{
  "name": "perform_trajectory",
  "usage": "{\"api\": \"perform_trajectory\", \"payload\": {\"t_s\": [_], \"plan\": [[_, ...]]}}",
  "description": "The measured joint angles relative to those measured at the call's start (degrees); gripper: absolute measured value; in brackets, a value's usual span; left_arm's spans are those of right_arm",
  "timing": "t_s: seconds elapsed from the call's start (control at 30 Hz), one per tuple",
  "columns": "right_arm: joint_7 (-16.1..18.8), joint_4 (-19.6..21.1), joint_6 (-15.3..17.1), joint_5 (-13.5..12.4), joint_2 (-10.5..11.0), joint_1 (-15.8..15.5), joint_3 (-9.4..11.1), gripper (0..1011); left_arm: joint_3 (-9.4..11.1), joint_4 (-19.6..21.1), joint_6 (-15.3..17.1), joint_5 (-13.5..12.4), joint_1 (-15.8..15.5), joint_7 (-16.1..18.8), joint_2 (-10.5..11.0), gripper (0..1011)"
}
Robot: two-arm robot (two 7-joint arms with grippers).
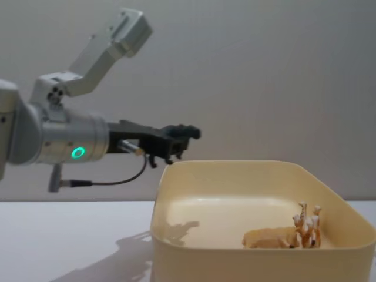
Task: Pick up the toy alternately with two hands and place it into the central storage box.
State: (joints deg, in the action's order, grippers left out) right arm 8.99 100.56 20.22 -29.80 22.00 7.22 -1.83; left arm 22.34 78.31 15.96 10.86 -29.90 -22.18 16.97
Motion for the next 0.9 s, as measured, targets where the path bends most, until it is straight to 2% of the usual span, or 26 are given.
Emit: {"api": "perform_trajectory", "payload": {"t_s": [0.07, 0.1, 0.23, 0.27, 0.3, 0.47, 0.5, 0.57, 0.6, 0.73, 0.9], "plan": [[0.0, 0.0, 0.0, 0.0, 0.0, 0.0, 0.0, 1001, 0.29, -1.35, -0.63, -1.29, -1.38, -2.15, -0.68, 354], [0.0, 0.0, 0.0, 0.0, 0.0, 0.0, 0.0, 1001, 0.45, -2.06, -1.04, -2.05, -2.07, -3.33, -1.01, 409], [0.0, 0.0, 0.0, 0.0, 0.0, 0.0, 0.0, 1001, 0.78, -3.77, -1.86, -3.53, -3.74, -5.55, -1.87, 497], [0.0, 0.0, 0.0, 0.0, 0.0, 0.0, 0.0, 1001, 1.03, -5.02, -2.45, -4.6, -4.99, -7.15, -2.5, 600], [0.0, 0.0, 0.0, 0.0, 0.0, 0.0, 0.0, 1001, 1.14, -5.56, -2.68, -5.06, -5.51, -7.88, -2.75, 636], [0.0, 0.0, 0.0, 0.0, 0.0, 0.0, 0.0, 1001, 1.37, -6.79, -3.27, -6.14, -6.69, -9.44, -3.37, 777], [0.0, 0.0, 0.0, 0.0, 0.0, 0.0, 0.0, 1001, 1.43, -7.1, -3.42, -6.41, -6.98, -9.89, -3.53, 830], [0.0, 0.0, 0.0, 0.0, 0.0, 0.0, 0.0, 1001, 1.48, -7.36, -3.55, -6.63, -7.24, -10.21, -3.66, 865], [0.0, 0.0, 0.0, 0.0, 0.0, 0.0, 0.0, 1001, 1.54, -7.64, -3.68, -6.87, -7.52, -10.54, -3.79, 921], [0.0, 0.0, 0.0, 0.0, 0.0, 0.0, 0.0, 1001, 1.63, -8.13, -3.92, -7.3, -8.0, -11.19, -4.03, 1001], [0.0, 0.0, 0.0, 0.0, 0.0, 0.0, 0.0, 1001, 1.71, -8.58, -4.12, -7.67, -8.42, -11.78, -4.24, 1001]]}}
